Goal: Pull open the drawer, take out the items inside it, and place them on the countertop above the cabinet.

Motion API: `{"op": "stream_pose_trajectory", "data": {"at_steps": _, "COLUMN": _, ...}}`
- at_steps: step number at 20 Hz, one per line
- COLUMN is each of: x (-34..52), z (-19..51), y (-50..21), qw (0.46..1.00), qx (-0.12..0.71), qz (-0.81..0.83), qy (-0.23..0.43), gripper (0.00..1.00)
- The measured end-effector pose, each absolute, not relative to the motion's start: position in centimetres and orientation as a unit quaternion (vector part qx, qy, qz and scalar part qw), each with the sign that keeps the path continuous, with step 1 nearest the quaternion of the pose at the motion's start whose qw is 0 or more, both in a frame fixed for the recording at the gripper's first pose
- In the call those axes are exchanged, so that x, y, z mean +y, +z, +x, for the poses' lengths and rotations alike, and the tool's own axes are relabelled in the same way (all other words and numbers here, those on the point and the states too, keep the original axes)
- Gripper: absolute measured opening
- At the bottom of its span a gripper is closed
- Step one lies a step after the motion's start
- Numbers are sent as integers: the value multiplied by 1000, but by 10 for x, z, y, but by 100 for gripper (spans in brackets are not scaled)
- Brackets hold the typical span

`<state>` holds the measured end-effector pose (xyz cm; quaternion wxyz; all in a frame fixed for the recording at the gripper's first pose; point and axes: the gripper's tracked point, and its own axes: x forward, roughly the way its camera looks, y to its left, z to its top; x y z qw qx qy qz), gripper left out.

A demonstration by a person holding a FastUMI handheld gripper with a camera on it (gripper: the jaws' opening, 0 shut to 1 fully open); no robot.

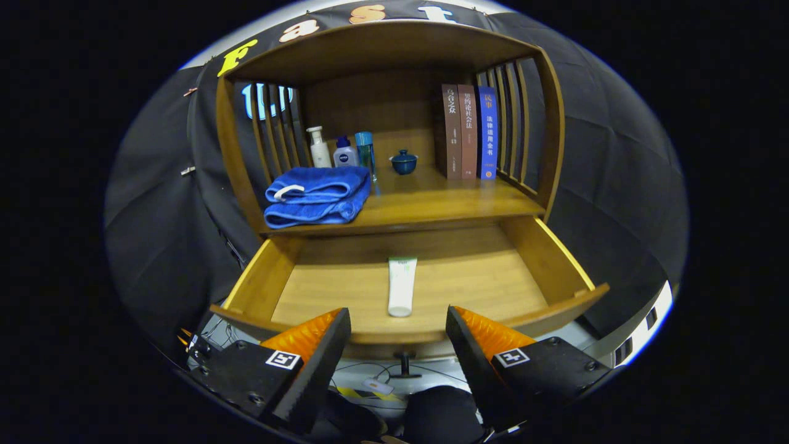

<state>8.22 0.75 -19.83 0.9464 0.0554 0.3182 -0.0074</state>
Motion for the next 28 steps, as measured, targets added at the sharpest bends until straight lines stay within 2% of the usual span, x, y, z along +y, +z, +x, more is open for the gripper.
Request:
{"op": "stream_pose_trajectory", "data": {"at_steps": 10, "x": 6, "z": 155, "y": -278, "qw": 885, "qx": 461, "qz": 57, "qy": -18, "gripper": 99}}
{"op": "stream_pose_trajectory", "data": {"at_steps": 16, "x": 14, "z": 151, "y": -327, "qw": 830, "qx": 555, "qz": 45, "qy": -10, "gripper": 99}}
{"op": "stream_pose_trajectory", "data": {"at_steps": 17, "x": 14, "z": 150, "y": -332, "qw": 823, "qx": 566, "qz": 42, "qy": -10, "gripper": 96}}
{"op": "stream_pose_trajectory", "data": {"at_steps": 21, "x": 15, "z": 150, "y": -342, "qw": 808, "qx": 588, "qz": 31, "qy": -11, "gripper": 95}}
{"op": "stream_pose_trajectory", "data": {"at_steps": 24, "x": 18, "z": 150, "y": -348, "qw": 794, "qx": 607, "qz": 37, "qy": -11, "gripper": 90}}
{"op": "stream_pose_trajectory", "data": {"at_steps": 28, "x": 19, "z": 146, "y": -357, "qw": 779, "qx": 625, "qz": 43, "qy": -6, "gripper": 70}}
